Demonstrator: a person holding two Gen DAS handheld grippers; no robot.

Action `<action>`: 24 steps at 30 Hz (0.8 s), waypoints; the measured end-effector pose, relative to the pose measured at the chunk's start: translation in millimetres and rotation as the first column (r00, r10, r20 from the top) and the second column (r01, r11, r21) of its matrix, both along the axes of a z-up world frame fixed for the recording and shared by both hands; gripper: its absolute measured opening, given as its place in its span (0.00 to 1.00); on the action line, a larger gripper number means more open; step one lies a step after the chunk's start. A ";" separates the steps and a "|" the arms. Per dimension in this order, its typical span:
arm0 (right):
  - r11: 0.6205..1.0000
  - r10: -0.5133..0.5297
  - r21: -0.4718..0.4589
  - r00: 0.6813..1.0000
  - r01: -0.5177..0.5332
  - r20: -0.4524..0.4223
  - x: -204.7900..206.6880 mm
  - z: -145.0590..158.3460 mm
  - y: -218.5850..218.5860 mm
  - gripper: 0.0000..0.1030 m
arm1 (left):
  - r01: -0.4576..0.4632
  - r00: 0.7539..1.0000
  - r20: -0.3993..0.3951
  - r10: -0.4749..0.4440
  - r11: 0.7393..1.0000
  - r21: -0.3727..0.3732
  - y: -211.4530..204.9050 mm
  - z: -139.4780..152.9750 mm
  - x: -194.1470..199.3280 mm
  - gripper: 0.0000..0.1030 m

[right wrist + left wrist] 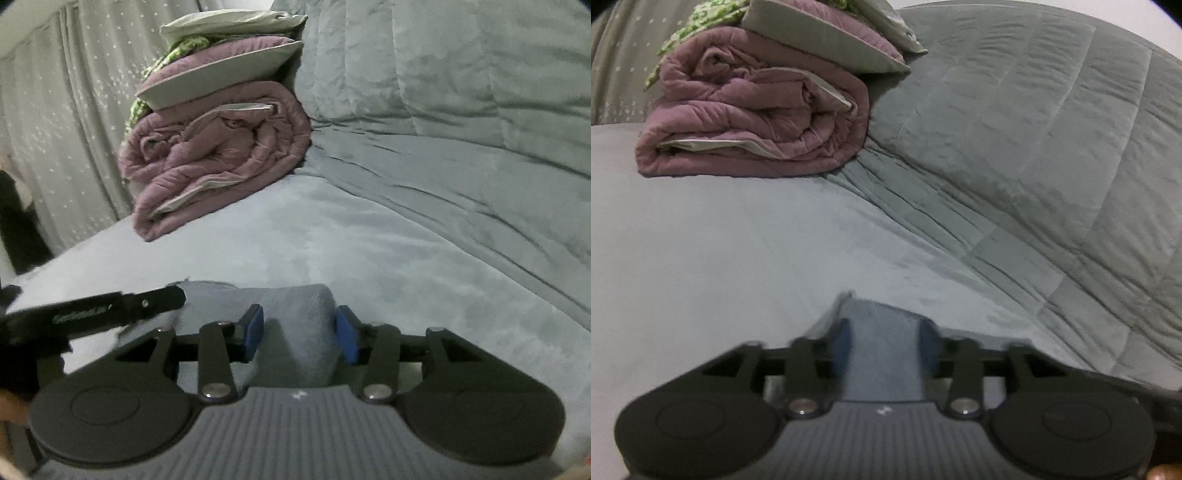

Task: Fold clothes
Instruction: 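Lower the folded sweater onto the bed and open both grippers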

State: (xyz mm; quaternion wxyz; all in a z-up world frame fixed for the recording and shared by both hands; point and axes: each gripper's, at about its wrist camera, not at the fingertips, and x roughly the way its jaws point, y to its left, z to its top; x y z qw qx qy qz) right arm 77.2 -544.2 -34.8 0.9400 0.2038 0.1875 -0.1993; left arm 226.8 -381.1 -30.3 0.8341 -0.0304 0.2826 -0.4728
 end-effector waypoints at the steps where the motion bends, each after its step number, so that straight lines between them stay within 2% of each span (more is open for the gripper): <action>1: 1.000 0.003 -0.001 1.000 -0.003 -0.003 -0.9 2.8 1.5 0.47 | -0.004 1.000 -0.002 0.004 1.000 0.000 4.8 4.5 -4.3 0.47; 3: 1.000 0.008 -0.004 1.000 -0.008 -0.009 -2.8 8.4 4.5 0.47 | -0.015 1.000 -0.006 0.015 1.000 0.008 15.0 12.6 -13.2 0.52; 5: 1.000 0.013 -0.006 1.000 -0.013 -0.016 -4.7 14.1 7.5 0.47 | -0.037 0.999 -0.011 0.038 0.998 0.043 27.4 16.6 -21.9 0.64; 6: 1.000 0.016 -0.008 1.000 -0.016 -0.019 -5.6 16.9 9.0 0.47 | -0.046 0.999 -0.023 0.048 0.997 0.067 33.3 16.8 -25.1 0.66; 9: 1.000 -0.003 -0.021 0.999 0.002 -0.048 -4.4 21.1 13.0 0.48 | -0.054 0.996 -0.059 0.065 0.984 0.170 47.3 13.9 -37.6 0.73; 11: 1.000 -0.013 -0.022 0.998 0.012 -0.064 -2.0 22.7 16.2 0.50 | -0.074 0.995 -0.049 0.088 0.969 0.237 54.7 9.1 -45.3 0.80; 13: 1.000 -0.008 -0.029 0.998 0.006 -0.068 -0.4 25.3 22.6 0.52 | -0.106 0.993 -0.025 0.118 0.952 0.289 58.9 3.4 -49.7 0.81; 17: 0.999 -0.007 -0.050 0.996 0.002 -0.087 5.3 29.7 38.6 0.54 | -0.137 0.989 -0.012 0.147 0.940 0.312 63.5 5.0 -44.3 0.83; 19: 0.998 -0.014 -0.060 0.994 0.007 -0.106 8.7 31.6 47.6 0.58 | -0.147 0.988 0.014 0.151 0.933 0.328 66.9 8.4 -44.6 0.90; 21: 0.998 -0.033 -0.061 0.991 0.026 -0.127 9.2 35.0 56.2 0.63 | -0.151 0.988 0.051 0.143 0.920 0.361 68.3 9.4 -45.5 0.92; 24: 0.997 -0.051 -0.061 0.990 0.043 -0.133 4.0 43.6 66.9 0.77 | -0.153 0.988 0.054 0.143 0.914 0.377 70.9 11.2 -43.0 0.95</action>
